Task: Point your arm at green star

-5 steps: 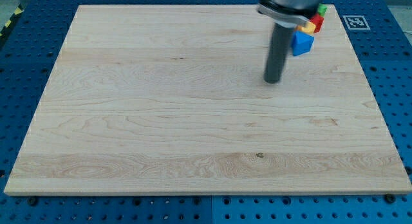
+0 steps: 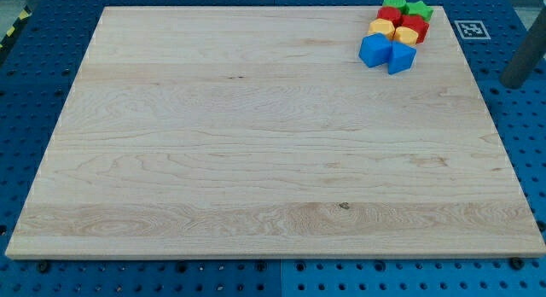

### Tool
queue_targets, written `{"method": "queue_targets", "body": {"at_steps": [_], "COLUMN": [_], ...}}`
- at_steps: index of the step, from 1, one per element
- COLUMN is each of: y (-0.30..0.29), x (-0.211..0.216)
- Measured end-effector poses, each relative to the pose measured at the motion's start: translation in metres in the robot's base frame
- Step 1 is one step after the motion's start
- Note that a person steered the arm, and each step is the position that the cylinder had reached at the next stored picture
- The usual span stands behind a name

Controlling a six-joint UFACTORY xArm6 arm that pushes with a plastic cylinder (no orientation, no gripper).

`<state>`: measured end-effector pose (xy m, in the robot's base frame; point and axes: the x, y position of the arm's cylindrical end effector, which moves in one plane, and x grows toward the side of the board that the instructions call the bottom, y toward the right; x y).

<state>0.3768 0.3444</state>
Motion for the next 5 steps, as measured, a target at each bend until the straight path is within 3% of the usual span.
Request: {"method": "queue_targets", "body": {"at_steps": [1,5], "y": [0.000,-0.013], "x": [-0.006,-0.180]}}
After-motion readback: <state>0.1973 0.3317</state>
